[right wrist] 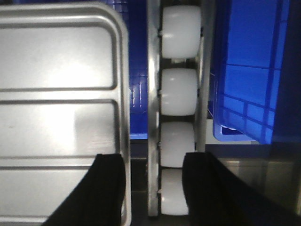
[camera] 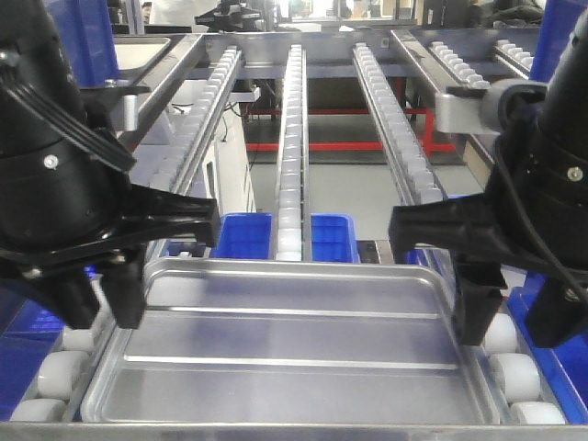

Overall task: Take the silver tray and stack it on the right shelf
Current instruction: 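Descend both open grippers onto the tray's side rims and close, then lift the silver tray off the rollers with both grippers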

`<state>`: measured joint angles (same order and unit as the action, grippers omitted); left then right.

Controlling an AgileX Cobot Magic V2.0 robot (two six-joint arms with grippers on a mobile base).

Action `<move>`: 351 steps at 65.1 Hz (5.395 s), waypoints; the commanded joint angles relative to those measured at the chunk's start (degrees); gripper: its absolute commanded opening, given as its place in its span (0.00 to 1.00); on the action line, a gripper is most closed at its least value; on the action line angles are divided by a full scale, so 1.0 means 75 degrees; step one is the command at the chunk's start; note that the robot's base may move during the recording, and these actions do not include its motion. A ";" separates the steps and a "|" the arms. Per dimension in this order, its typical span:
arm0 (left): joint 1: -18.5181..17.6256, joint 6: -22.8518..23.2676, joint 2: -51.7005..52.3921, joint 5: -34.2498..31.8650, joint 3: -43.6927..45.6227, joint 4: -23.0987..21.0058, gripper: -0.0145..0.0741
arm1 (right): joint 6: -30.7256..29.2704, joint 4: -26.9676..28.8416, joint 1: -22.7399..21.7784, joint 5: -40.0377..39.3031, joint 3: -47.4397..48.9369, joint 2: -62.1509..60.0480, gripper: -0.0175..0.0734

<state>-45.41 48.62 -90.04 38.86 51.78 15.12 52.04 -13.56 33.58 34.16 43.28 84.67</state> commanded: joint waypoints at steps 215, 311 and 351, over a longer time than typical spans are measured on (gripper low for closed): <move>-0.0023 0.0000 -0.0364 -0.0414 0.0213 0.0072 0.05 | -0.0396 0.0186 0.0006 -0.1222 0.0190 0.0604 0.27; -0.2428 0.2195 0.2954 0.2717 -0.0481 0.0076 0.05 | 0.2916 -0.0237 0.2988 0.2529 0.0115 -0.2455 0.27; -0.3061 0.2622 0.2940 0.3176 -0.0608 0.0402 0.05 | 0.3186 -0.0568 0.3474 0.2926 0.0045 -0.2485 0.27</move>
<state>-67.85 68.06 -69.34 59.72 46.29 15.80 75.93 -14.81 59.72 53.87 42.62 67.46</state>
